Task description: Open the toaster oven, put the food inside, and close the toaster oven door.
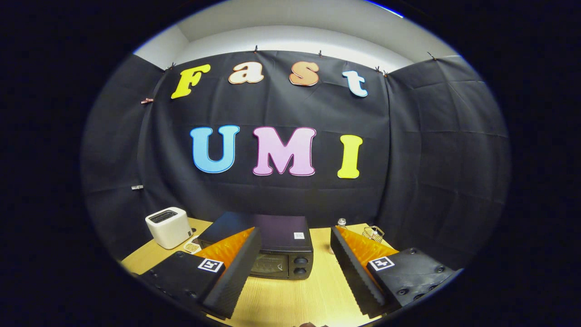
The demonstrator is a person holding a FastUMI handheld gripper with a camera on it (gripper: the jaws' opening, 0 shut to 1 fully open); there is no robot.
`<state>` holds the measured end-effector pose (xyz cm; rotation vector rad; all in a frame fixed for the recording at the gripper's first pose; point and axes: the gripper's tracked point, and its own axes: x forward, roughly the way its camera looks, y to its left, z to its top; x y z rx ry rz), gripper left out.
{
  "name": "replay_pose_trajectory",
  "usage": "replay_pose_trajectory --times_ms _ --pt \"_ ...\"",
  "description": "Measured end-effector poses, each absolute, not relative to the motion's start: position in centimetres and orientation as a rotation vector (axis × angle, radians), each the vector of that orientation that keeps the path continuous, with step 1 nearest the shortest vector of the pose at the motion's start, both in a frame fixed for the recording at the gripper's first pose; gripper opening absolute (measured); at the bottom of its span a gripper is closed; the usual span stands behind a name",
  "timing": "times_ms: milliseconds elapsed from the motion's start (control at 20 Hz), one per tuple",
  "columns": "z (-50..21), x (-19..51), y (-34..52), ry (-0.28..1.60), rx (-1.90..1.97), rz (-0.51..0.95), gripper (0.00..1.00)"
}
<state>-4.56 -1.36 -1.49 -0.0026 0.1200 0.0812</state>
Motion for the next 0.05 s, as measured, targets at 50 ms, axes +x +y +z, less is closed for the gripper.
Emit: replay_pose_trajectory --times_ms 50 --pt "-1.62 -4.48 -1.29 0.127 0.008 0.082 1.0"
